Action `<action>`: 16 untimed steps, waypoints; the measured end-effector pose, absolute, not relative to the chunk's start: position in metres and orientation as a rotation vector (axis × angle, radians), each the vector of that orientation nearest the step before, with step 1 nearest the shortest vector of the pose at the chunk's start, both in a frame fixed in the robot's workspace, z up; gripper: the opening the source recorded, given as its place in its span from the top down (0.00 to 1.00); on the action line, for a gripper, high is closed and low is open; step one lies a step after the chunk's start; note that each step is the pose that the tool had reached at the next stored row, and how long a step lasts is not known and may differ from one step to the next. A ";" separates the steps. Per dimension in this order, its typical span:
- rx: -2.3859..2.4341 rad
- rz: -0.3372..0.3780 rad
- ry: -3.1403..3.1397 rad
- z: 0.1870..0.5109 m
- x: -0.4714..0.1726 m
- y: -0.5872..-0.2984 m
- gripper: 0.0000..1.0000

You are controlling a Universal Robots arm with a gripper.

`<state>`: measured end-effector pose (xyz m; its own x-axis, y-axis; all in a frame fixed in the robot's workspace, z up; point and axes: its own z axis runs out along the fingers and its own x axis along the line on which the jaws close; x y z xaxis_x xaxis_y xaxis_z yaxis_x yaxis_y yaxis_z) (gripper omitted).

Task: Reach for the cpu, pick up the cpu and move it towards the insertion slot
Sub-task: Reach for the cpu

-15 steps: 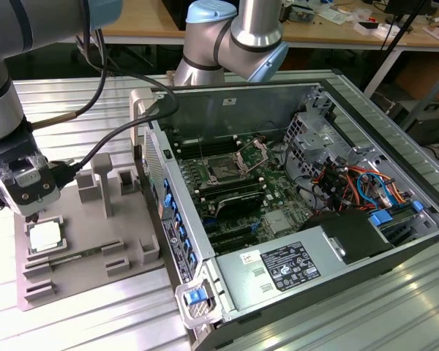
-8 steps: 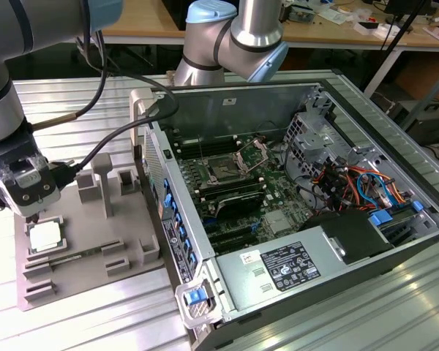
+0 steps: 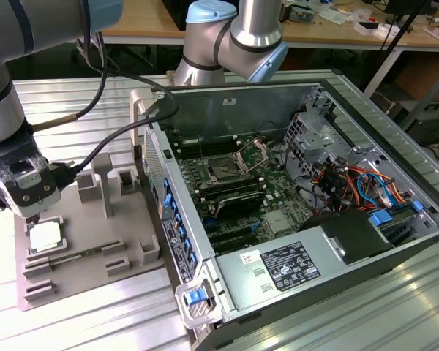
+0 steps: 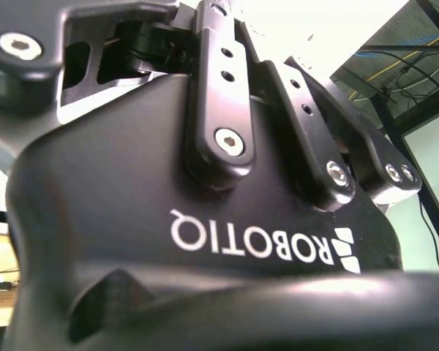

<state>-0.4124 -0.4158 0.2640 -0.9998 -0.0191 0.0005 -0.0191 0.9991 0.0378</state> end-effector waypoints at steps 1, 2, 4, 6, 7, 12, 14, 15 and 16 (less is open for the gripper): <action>0.030 -0.059 -3.140 0.264 -0.412 -0.416 0.89; 0.030 -0.059 -3.140 0.264 -0.412 -0.416 0.89; 0.030 -0.059 -3.140 0.263 -0.412 -0.416 0.89; 0.030 -0.059 -3.140 0.263 -0.412 -0.416 0.89; 0.030 -0.059 -3.140 0.263 -0.412 -0.416 0.89; 0.030 -0.059 -3.140 0.262 -0.412 -0.416 0.89; 0.030 -0.059 -3.140 0.262 -0.412 -0.416 0.89; 0.030 -0.059 -3.140 0.262 -0.412 -0.416 0.89; 0.030 -0.059 -3.140 0.261 -0.412 -0.416 0.89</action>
<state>-0.4124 -0.4158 0.2614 -0.9998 -0.0191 0.0005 -0.0191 0.9991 0.0377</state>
